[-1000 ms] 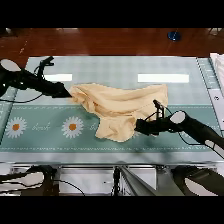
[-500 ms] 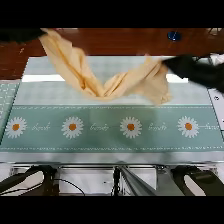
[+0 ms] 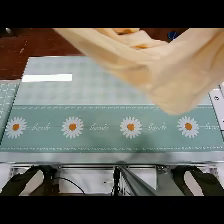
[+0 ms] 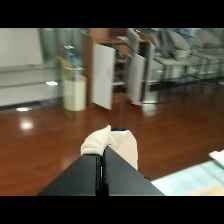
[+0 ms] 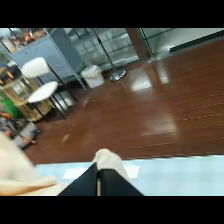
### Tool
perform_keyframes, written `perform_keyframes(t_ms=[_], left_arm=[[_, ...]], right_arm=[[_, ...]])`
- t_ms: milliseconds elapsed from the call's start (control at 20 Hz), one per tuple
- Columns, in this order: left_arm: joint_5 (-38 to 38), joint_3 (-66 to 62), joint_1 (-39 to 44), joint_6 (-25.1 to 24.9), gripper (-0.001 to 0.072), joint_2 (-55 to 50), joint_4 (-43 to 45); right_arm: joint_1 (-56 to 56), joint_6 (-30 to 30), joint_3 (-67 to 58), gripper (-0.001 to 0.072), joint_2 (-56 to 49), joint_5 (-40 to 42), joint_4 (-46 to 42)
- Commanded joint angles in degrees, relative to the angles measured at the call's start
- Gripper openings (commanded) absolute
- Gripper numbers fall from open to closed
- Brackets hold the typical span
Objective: Fold the shirts.
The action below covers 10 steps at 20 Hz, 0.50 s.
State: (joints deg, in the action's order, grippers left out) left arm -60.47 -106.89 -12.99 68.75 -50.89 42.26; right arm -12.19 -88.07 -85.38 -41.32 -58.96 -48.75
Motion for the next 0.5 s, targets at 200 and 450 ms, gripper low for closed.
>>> perform_keyframes(t_ms=[200, 450], left_arm=[[-7.9, -0.4, -0.2, 7.7, 0.0024, 5.6, 19.9], [-10.7, -0.4, -0.1, 7.5, 0.0024, 7.3, 15.5]], right_arm=[[-1.2, -2.0, -10.3, 0.0016, 0.1, -9.7, -18.7], [-1.2, 1.9, -15.1, 0.0016, 0.1, -10.1, -11.0]])
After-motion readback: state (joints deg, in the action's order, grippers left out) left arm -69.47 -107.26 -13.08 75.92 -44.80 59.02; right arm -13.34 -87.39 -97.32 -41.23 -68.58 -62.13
